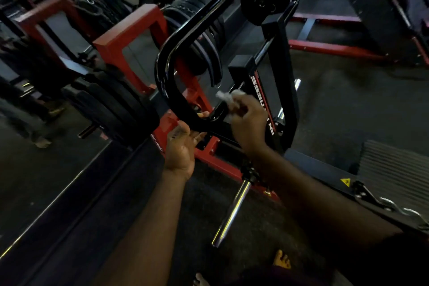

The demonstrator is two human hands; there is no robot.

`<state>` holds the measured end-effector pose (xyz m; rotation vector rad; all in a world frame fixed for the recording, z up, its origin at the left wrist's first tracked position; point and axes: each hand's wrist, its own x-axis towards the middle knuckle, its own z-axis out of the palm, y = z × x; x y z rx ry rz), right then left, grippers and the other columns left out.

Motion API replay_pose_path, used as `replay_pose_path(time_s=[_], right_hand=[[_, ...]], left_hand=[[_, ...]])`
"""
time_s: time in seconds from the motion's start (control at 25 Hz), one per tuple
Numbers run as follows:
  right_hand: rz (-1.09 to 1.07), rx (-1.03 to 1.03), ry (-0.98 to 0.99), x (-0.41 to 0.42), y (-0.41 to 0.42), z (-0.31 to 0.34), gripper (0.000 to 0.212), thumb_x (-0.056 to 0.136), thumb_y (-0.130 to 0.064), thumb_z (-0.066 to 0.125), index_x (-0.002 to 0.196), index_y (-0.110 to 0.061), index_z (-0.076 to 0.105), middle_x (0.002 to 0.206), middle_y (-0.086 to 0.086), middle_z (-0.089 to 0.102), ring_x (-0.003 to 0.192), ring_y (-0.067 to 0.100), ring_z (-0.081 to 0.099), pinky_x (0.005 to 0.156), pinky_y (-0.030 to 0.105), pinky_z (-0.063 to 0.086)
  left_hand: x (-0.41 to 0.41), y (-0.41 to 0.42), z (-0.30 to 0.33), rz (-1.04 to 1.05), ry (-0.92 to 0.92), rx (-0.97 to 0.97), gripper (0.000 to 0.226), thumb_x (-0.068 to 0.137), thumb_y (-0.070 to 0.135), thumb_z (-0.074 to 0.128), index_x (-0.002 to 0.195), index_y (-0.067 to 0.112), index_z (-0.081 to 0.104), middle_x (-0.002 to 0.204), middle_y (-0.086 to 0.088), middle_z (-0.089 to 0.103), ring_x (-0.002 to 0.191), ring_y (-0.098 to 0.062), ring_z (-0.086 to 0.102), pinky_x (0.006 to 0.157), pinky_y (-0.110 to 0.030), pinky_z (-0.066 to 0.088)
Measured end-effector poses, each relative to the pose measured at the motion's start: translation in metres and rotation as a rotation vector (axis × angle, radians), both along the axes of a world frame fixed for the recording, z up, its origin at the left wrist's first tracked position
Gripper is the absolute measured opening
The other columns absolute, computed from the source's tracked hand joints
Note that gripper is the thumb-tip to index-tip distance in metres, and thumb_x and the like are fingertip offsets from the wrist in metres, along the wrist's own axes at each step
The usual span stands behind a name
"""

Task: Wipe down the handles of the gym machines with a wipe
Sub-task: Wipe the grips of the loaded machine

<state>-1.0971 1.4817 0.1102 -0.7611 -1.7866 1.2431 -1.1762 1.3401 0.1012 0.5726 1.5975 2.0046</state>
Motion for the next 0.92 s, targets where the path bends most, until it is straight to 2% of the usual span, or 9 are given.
replay_pose_path(time_s=[0.08,0.16,0.28,0.44,0.52,0.64,0.76,0.84,0.92], right_hand=[[-0.151,-0.400,0.021,-0.021,0.034,0.018,0.015,0.090,0.002,0.059,0.102,-0.006,0.064,0.084,0.003,0.060,0.084,0.016,0.061,0.050,0.006,0.041],[-0.122,-0.769,-0.159,-0.036,0.051,0.024,0.013,0.097,-0.004,0.050,0.106,-0.009,0.059,0.072,0.005,0.053,0.079,0.021,0.063,0.045,0.016,0.043],[-0.055,-1.464,0.221,-0.045,0.036,0.000,0.015,0.097,-0.014,0.054,0.085,-0.015,0.062,0.054,0.001,0.060,0.043,0.012,0.057,0.039,0.017,0.046],[-0.023,-1.581,0.552,-0.043,0.039,-0.012,0.033,0.087,-0.002,0.043,0.058,-0.016,0.049,0.049,-0.002,0.049,0.045,0.012,0.048,0.072,0.021,0.046],[-0.009,-1.612,0.709,-0.046,0.054,-0.003,0.028,0.077,-0.003,0.036,0.054,-0.014,0.048,0.051,0.001,0.052,0.050,0.018,0.053,0.088,0.033,0.051],[0.162,-1.617,0.741,-0.045,0.035,0.001,0.032,0.090,-0.018,0.035,0.090,-0.004,0.064,0.089,0.020,0.068,0.071,0.031,0.069,0.085,0.045,0.052],[0.265,-1.615,0.648,-0.036,0.005,-0.007,0.040,0.092,-0.025,0.032,0.102,0.000,0.062,0.095,0.019,0.065,0.078,0.031,0.067,0.076,0.041,0.052],[0.236,-1.623,0.682,-0.036,0.006,-0.003,0.039,0.087,-0.019,0.033,0.086,0.004,0.064,0.091,0.020,0.064,0.078,0.031,0.064,0.076,0.040,0.053],[0.081,-1.661,0.800,-0.047,0.022,0.001,0.027,0.076,-0.008,0.038,0.062,-0.001,0.060,0.087,0.014,0.057,0.073,0.028,0.059,0.089,0.031,0.049]], left_hand=[[0.000,0.001,-0.002,0.005,0.001,0.000,0.076,0.074,0.067,0.070,0.115,0.003,0.064,0.125,-0.018,0.064,0.126,-0.047,0.051,0.106,-0.066,0.034],[0.001,0.002,-0.001,-0.002,-0.002,0.004,0.075,0.074,0.068,0.070,0.114,0.004,0.065,0.124,-0.016,0.065,0.125,-0.043,0.054,0.106,-0.061,0.038],[0.004,0.001,0.001,-0.001,0.012,-0.003,0.067,0.075,0.068,0.068,0.110,0.012,0.069,0.122,-0.013,0.067,0.121,-0.035,0.059,0.107,-0.058,0.039],[0.002,-0.004,0.007,-0.053,0.039,-0.046,0.068,0.074,0.071,0.066,0.113,0.015,0.067,0.128,-0.011,0.065,0.126,-0.029,0.057,0.104,-0.051,0.041],[-0.001,-0.007,0.008,-0.082,0.057,-0.053,0.061,0.076,0.069,0.064,0.112,0.019,0.070,0.128,-0.009,0.066,0.127,-0.028,0.057,0.105,-0.050,0.041],[-0.007,-0.007,0.004,-0.071,0.041,-0.028,0.056,0.081,0.062,0.065,0.115,0.017,0.070,0.130,-0.014,0.064,0.127,-0.030,0.057,0.106,-0.052,0.041],[-0.015,-0.009,-0.001,-0.120,0.011,-0.043,0.041,0.090,0.051,0.060,0.113,0.019,0.072,0.130,-0.017,0.063,0.128,-0.033,0.056,0.110,-0.059,0.037],[-0.019,-0.010,0.002,-0.098,-0.027,-0.058,0.068,0.074,0.061,0.073,0.118,0.009,0.067,0.134,-0.021,0.060,0.129,-0.035,0.054,0.108,-0.054,0.042],[-0.022,-0.010,0.004,-0.079,-0.036,-0.077,0.105,0.059,0.070,0.080,0.125,-0.008,0.056,0.138,-0.026,0.054,0.130,-0.035,0.053,0.103,-0.045,0.049]])
